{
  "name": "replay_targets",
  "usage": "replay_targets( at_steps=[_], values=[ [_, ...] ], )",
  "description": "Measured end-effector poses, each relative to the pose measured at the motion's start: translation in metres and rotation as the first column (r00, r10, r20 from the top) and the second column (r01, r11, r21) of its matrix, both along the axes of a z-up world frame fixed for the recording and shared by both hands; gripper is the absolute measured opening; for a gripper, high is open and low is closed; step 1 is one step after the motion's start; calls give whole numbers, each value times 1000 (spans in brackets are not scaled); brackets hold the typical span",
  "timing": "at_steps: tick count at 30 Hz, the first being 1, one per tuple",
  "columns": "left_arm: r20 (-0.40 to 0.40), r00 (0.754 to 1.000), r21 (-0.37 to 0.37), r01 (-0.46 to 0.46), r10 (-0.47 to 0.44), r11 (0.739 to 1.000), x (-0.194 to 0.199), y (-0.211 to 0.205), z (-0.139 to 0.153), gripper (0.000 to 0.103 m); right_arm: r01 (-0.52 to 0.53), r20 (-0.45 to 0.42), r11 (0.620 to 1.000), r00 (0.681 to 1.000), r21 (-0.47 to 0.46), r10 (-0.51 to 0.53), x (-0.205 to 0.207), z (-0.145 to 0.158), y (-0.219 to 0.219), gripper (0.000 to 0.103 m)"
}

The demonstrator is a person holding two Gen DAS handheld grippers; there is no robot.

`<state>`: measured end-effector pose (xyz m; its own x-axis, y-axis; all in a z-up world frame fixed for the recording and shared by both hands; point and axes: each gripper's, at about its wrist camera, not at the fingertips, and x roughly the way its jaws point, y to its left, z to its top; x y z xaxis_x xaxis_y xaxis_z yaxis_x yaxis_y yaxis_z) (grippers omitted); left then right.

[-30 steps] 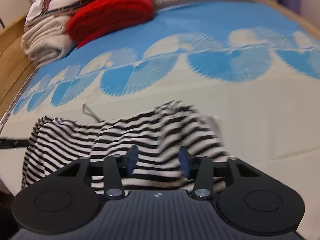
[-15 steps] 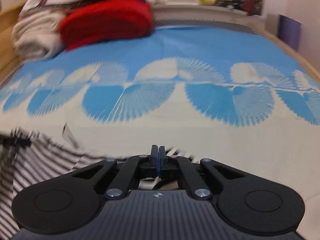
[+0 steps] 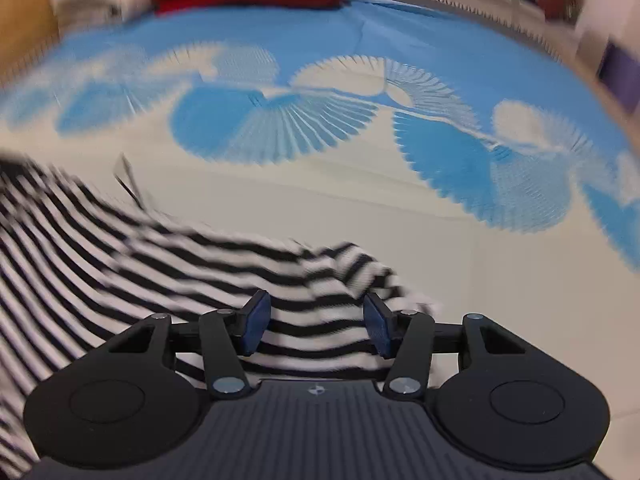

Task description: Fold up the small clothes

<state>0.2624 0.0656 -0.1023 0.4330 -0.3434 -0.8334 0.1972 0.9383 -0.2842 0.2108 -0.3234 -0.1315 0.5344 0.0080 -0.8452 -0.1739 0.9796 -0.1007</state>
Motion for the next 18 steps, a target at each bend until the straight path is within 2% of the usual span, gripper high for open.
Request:
replay_targets(
  at_steps=[1, 2, 4, 5, 6, 7, 9, 10, 12, 14, 15, 16, 17, 18],
  values=[
    [8, 1000, 50, 25, -25, 998, 1, -7, -4, 65, 3, -5, 1000, 1000, 3, -3, 1, -1, 0, 44],
    [26, 999, 122, 34, -37, 992, 0, -14, -7, 65, 9, -8, 1000, 1000, 7, -9, 1, -1, -1, 27],
    [25, 998, 230, 46, -53, 972, 0, -21, -17, 61, 17, 5, 1000, 1000, -2, -17, 2, 1, -1, 12],
    [6, 999, 271, 48, -51, 961, 1, -23, -24, 47, 24, 16, 1000, 1000, 4, -24, 2, 4, -2, 7],
    [-4, 999, 292, 51, -52, 955, 2, -22, -29, 38, 41, 34, 999, 999, 21, -42, 3, 8, -5, 5],
    [-5, 998, 278, 57, -58, 959, 2, -21, -29, 21, 62, 55, 997, 996, 42, -64, 4, 13, -8, 3],
    [33, 999, 248, 28, -37, 968, 1, -18, -22, 12, 114, 85, 989, 989, 97, -123, 7, 20, -19, 2],
    [66, 998, 244, 0, -16, 970, 1, -16, -18, 5, 142, 90, 981, 984, 132, -155, 10, 22, -26, 2],
    [132, 990, 209, -74, 46, 975, 2, -8, -10, 3, 212, 104, 959, 967, 189, -234, 15, 24, -41, 2],
    [130, 988, 190, -108, 84, 976, 4, -5, -12, 5, 252, 107, 942, 954, 223, -281, 19, 22, -47, 2],
    [87, 992, 199, -105, 89, 974, 6, -5, -19, 9, 261, 107, 939, 951, 225, -290, 23, 19, -47, 2],
    [32, 996, 214, -90, 85, 973, 10, -7, -28, 17, 258, 99, 943, 954, 210, -284, 26, 14, -44, 2],
    [-23, 996, 234, -76, 83, 969, 11, -8, -38, 19, 254, 82, 949, 958, 189, -273, 28, 7, -40, 2],
    [-31, 996, 242, -70, 79, 968, 11, -9, -40, 19, 248, 38, 956, 966, 159, -257, 33, -5, -35, 3]
  ],
)
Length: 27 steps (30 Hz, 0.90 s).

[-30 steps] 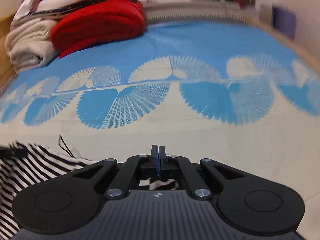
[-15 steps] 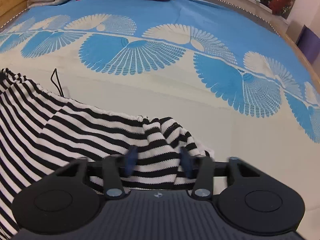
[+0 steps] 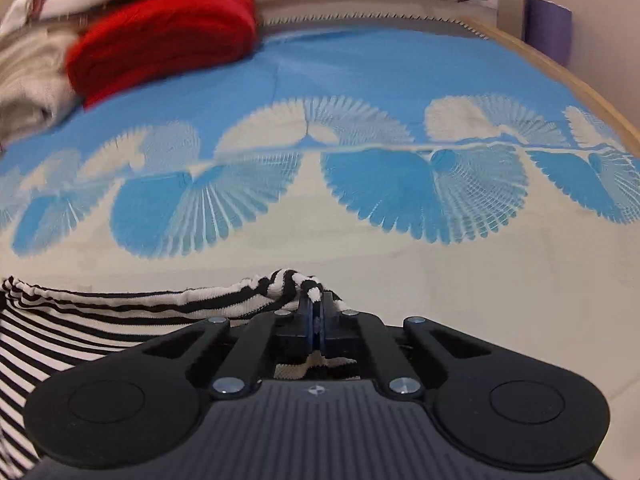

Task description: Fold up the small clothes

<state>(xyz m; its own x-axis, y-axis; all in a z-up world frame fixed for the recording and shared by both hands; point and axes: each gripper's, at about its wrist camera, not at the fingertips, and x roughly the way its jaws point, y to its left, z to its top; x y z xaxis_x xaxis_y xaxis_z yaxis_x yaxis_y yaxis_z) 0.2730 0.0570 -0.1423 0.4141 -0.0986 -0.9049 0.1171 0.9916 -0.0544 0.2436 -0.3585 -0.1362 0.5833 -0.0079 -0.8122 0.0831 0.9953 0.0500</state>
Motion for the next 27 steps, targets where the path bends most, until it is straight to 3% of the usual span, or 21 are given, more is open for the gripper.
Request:
replay_targets(
  at_steps=[2, 4, 6, 8, 10, 13, 15, 17, 19, 21, 24, 27],
  values=[
    [17, 1000, -14, -3, 4, 1000, -3, 3, 10, 29, -9, -72, 999, 997, -35, 7, 5, -18, 6, 10],
    [6, 1000, -47, -22, 22, 999, -10, 14, 19, 37, -6, -58, 999, 998, -44, 3, 2, -17, 8, 14],
    [16, 1000, -68, -21, 22, 997, -21, 24, 30, 37, 8, -37, 1000, 999, -18, -8, -7, -5, 4, 22],
    [61, 998, -87, 2, 4, 996, -36, 33, 49, 45, 15, 7, 1000, 1000, 17, -15, -24, 15, -2, 39],
    [91, 996, -122, 37, -26, 992, -55, 45, 61, 47, -3, 66, 999, 998, 33, 1, -47, 35, -8, 46],
    [70, 992, -147, 111, -101, 983, -77, 53, 63, 47, -68, 90, 997, 994, 43, 64, -81, 55, -13, 47],
    [5, 982, -134, 189, -191, 973, -92, 51, 51, 47, -137, 74, 990, 988, 39, 134, -106, 56, -13, 47],
    [-83, 960, -40, 264, -266, 964, -105, 43, 28, 47, -209, 37, 978, 977, 10, 209, -124, 47, -10, 47],
    [-154, 939, 93, 323, -307, 942, -117, 35, 5, 50, -269, -72, 962, 961, -52, 265, -139, 24, -8, 48],
    [-130, 942, 129, 325, -309, 937, -124, 35, 8, 53, -279, -223, 944, 945, -173, 238, -149, -7, -13, 47],
    [-84, 965, 86, 257, -250, 962, -133, 42, 30, 53, -247, -162, 956, 962, -157, 222, -161, 8, -23, 49],
    [-78, 960, 63, 274, -269, 960, -146, 43, 37, 53, -192, -93, 977, 978, -88, 184, -172, 25, -30, 50]
  ],
)
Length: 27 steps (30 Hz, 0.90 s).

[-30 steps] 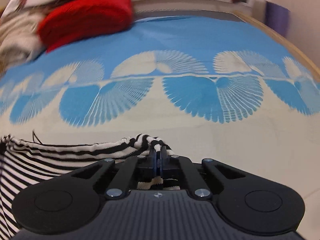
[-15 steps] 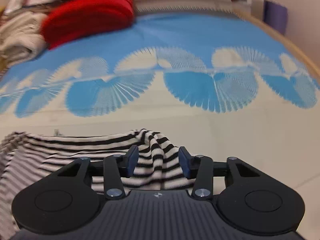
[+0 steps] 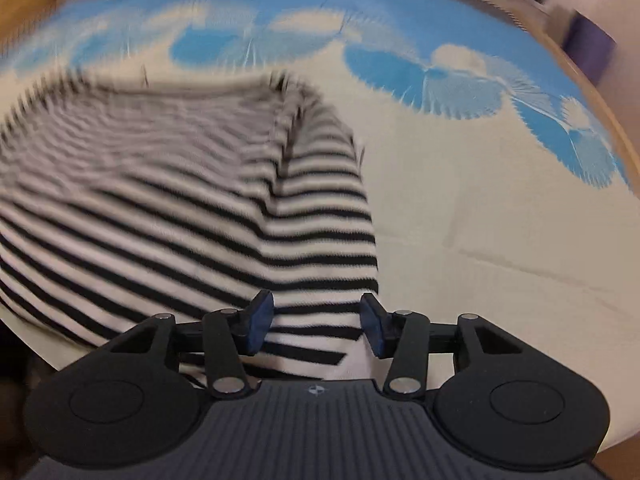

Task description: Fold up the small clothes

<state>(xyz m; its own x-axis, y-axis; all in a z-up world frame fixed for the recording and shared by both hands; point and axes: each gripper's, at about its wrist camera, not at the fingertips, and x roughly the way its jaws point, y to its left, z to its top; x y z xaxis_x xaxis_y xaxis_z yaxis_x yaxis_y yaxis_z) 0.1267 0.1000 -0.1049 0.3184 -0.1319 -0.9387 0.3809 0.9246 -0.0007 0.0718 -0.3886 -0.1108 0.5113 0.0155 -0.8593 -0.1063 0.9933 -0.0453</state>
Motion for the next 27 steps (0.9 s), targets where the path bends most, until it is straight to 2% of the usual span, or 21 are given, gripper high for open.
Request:
replay_targets(
  at_steps=[2, 3, 4, 6, 8, 11, 14, 16, 18, 20, 22, 25, 27],
  values=[
    [-60, 998, 82, 17, -12, 997, -7, -4, -16, 56, 24, -57, 998, 998, -66, -28, -2, -12, 0, 50],
    [-73, 997, 124, 25, -16, 992, -11, -6, -23, 57, 30, -107, 993, 993, -115, -43, -3, -23, 0, 51],
    [-61, 998, 153, 21, -12, 988, -14, -6, -24, 60, 36, -119, 990, 991, -137, -53, -5, -27, 0, 54],
    [-6, 1000, 157, -25, 26, 987, -20, -5, -14, 60, 69, -77, 988, 994, -142, -80, -5, -14, 4, 54],
    [108, 990, 145, -108, 93, 983, -31, -4, 6, 61, 122, 26, 986, 992, -116, -120, -11, 9, 7, 54],
    [223, 943, 21, -258, 247, 966, -53, -1, 36, 61, 202, 202, 979, 959, 4, -199, -36, 54, 11, 58],
    [263, 905, -78, -325, 334, 942, -74, -12, 60, 61, 250, 270, 960, 922, 129, -277, -65, 76, 12, 62],
    [262, 900, -121, -328, 349, 937, -83, -22, 72, 60, 249, 279, 946, 912, 208, -302, -84, 83, 17, 62],
    [229, 903, -155, -334, 362, 930, -82, -23, 78, 56, 224, 286, 943, 913, 245, -291, -96, 88, 27, 62],
    [203, 905, -156, -347, 374, 925, -79, -28, 88, 45, 180, 313, 956, 917, 233, -249, -108, 93, 43, 62],
    [194, 894, -169, -375, 404, 911, -76, -30, 94, 43, 126, 356, 976, 916, 180, -184, -111, 97, 57, 62],
    [188, 861, -311, -404, 473, 860, -80, -19, 97, 43, 89, 359, 992, 926, 91, -116, -106, 89, 72, 62],
    [189, 854, -372, -394, 484, 841, -83, -10, 85, 43, 65, 341, 997, 937, 52, -79, -103, 83, 82, 62]
  ],
)
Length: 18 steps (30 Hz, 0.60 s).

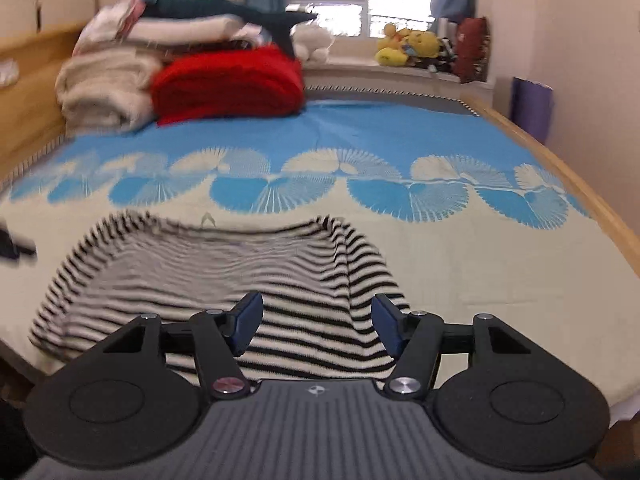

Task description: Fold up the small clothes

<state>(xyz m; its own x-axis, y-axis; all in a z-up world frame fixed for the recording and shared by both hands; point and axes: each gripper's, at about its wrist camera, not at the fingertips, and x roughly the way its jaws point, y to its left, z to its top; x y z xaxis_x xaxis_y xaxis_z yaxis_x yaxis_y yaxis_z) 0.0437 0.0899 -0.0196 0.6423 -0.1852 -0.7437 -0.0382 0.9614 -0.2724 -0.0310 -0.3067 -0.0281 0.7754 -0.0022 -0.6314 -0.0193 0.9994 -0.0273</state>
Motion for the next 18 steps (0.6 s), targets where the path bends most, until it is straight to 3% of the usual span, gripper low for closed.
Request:
replay_targets(
  at_steps=[1, 3, 10, 15, 18],
  values=[
    [-15, 1000, -13, -1, 1, 1000, -1, 6, -12, 43, -10, -3, 1000, 1000, -14, 10, 1, -1, 4, 62],
    [-127, 991, -10, -46, 45, 999, 6, 18, -37, 42, -28, 2, 999, 1000, -40, 29, 3, -2, 12, 62],
    [-333, 940, -98, -115, 76, 989, 4, 52, -92, 43, -20, -25, 1000, 1000, 4, 20, 15, -15, 8, 62],
    [-403, 904, -168, -223, 139, 960, -1, 68, -111, 54, -1, -76, 1000, 997, 18, 3, 31, -29, 10, 62],
    [-433, 880, -214, -312, 196, 926, -2, 76, -123, 60, -3, -102, 1000, 995, 18, 5, 34, -36, 13, 62]
  ],
)
